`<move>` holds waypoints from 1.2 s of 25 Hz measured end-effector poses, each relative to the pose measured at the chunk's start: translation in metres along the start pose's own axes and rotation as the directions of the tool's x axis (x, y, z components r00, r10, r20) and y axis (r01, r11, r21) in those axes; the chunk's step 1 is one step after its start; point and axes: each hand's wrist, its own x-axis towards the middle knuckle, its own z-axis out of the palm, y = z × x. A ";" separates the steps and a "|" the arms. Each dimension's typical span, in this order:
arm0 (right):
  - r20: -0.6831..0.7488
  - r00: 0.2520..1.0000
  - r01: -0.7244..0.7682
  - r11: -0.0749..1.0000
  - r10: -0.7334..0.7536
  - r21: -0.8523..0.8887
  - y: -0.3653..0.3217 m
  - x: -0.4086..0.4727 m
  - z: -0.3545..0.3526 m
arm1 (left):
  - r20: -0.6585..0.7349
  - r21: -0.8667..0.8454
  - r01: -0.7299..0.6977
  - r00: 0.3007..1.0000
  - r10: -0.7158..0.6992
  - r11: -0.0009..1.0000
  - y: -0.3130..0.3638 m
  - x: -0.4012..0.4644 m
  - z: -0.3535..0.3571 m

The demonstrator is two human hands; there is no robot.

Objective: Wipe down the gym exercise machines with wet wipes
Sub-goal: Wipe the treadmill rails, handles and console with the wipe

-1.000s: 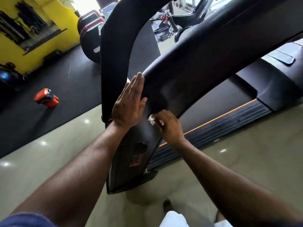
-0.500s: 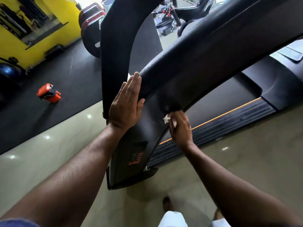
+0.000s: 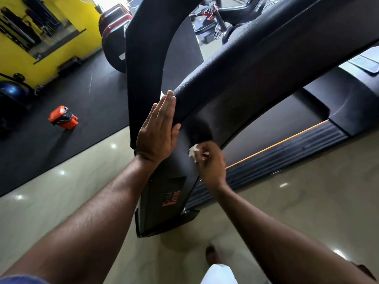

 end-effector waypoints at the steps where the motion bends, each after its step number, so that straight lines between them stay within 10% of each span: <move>1: 0.022 0.999 -0.039 0.999 0.039 -0.006 -0.002 -0.011 0.012 | 0.005 0.003 -0.006 1.000 0.006 1.000 -0.001 -0.001 0.000; 7: 0.150 0.980 -0.111 0.983 0.133 -0.143 0.008 -0.007 -0.001 | -0.005 0.027 -0.015 1.000 0.015 1.000 -0.003 -0.003 0.003; 18: -0.314 0.940 0.103 0.989 -0.132 -0.109 -0.045 0.114 -0.138 | 0.046 -0.070 0.129 0.991 -0.126 0.989 0.017 0.004 -0.005; 26: 0.158 0.912 0.391 0.919 -0.380 -0.046 -0.074 0.081 -0.092 | 0.009 -0.016 0.162 0.987 -0.162 0.987 0.092 0.111 0.003; 30: 0.027 0.938 0.347 0.938 -0.347 0.006 -0.084 0.124 -0.139 | -0.038 0.062 0.186 0.982 -0.184 0.981 0.098 0.111 0.006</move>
